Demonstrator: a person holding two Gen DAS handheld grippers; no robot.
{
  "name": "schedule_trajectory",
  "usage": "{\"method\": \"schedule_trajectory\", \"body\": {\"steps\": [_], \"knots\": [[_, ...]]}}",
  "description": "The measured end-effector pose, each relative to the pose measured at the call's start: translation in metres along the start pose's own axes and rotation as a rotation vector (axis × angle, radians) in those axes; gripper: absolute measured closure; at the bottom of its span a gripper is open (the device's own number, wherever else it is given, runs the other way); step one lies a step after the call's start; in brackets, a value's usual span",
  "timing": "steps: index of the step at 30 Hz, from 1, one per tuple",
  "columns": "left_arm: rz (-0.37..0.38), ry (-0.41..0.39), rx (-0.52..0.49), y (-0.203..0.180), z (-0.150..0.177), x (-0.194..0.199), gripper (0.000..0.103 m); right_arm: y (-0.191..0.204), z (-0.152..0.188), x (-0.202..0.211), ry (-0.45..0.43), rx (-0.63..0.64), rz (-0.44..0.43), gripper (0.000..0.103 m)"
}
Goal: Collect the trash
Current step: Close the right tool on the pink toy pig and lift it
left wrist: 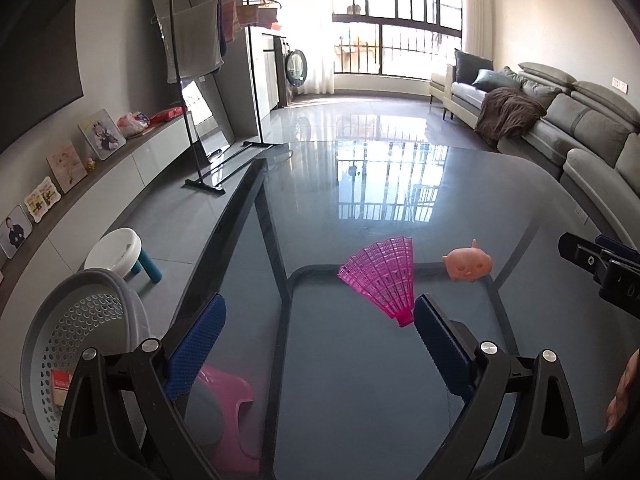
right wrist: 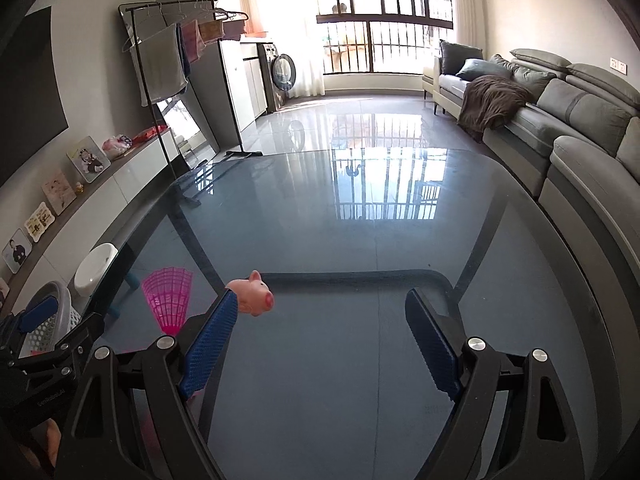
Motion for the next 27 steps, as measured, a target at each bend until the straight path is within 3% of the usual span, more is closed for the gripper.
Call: {"method": "schedule_trajectory", "body": {"steps": [7,14,27], "knots": [[0.028,0.025,-0.024,-0.005,0.001,-0.017,0.01,-0.002,-0.002,-0.015,0.024,-0.03,0.004,0.021],[0.01,0.009,-0.024,0.002,0.0,-0.02,0.01,0.006,0.001,-0.032,0.065,-0.044,-0.016,0.021],[0.013,0.042,-0.007,0.015,0.002,-0.035,0.01,0.032,0.006,-0.058,0.135,0.001,-0.06,0.021]]}}
Point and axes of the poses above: each gripper's, at about its wrist camera, not at the fingertips, and x roughly against the way its jaws point, y to its left, z to its underside, the point moved 1 cm from there along -x, roughly the way its jaws point, and after that the axes turned 13 degrees about -x, right-handed, at the moved point
